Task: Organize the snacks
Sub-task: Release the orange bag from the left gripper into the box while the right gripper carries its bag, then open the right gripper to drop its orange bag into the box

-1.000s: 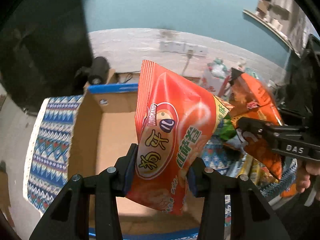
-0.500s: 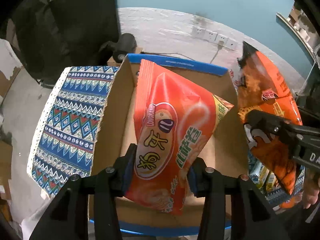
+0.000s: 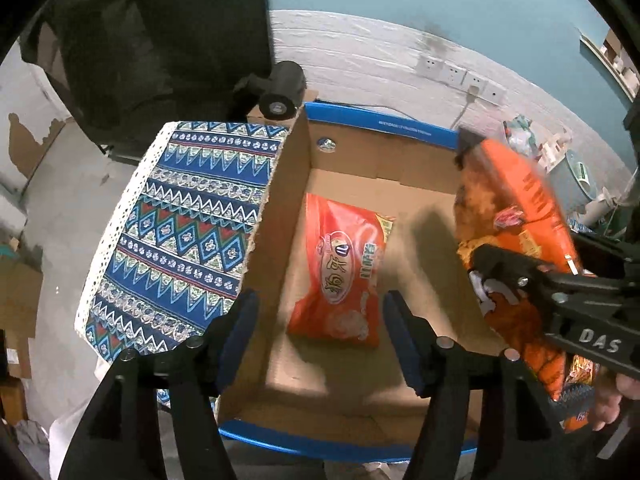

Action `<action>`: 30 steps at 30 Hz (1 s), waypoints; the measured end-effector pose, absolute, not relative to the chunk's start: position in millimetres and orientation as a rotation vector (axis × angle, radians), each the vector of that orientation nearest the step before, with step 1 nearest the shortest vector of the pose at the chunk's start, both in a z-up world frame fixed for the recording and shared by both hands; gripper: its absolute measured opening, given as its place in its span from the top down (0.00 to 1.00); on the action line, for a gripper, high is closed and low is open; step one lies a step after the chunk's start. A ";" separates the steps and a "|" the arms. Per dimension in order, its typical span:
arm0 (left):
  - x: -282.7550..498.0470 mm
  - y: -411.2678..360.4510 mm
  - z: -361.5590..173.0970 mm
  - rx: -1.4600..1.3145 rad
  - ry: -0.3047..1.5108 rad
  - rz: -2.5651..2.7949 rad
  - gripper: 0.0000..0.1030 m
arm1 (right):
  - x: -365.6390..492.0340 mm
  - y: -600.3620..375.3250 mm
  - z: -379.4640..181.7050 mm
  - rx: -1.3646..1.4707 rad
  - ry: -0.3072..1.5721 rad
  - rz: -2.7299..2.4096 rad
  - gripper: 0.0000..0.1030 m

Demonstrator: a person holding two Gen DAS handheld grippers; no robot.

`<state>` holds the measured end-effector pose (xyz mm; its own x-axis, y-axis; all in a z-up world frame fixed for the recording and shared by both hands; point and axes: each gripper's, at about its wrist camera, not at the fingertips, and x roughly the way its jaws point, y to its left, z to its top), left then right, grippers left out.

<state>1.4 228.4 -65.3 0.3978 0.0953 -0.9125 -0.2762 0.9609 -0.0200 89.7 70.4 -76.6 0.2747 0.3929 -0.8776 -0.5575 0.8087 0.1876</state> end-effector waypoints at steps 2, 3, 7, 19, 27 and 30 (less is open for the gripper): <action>0.6 229.6 -63.2 -0.180 1.135 0.237 0.36 | 90.1 73.0 -79.9 -0.171 1.131 0.648 0.50; -0.4 229.7 -60.9 -0.181 1.129 0.240 0.36 | 90.1 74.2 -81.0 -0.170 1.133 0.649 0.50; -2.7 229.8 -54.5 -0.183 1.107 0.243 0.36 | 90.8 74.7 -81.7 -0.165 1.131 0.651 0.46; 4.7 206.3 -49.6 -0.201 1.105 0.167 0.36 | 78.5 50.8 -62.5 -0.191 1.055 0.622 0.27; 11.7 161.0 -43.0 -0.137 1.098 0.070 0.36 | 76.0 3.1 -57.3 -0.208 1.037 0.534 0.25; 14.8 146.0 -42.9 -0.108 1.098 0.040 0.36 | 75.4 -17.7 -55.0 -0.215 1.032 0.516 0.23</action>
<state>14.8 146.0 -42.9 0.4555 -0.0211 -0.8900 -0.0857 0.9940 -0.0675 75.4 -17.7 -55.0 0.4076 0.3063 -0.8603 -0.5042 0.8610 0.0677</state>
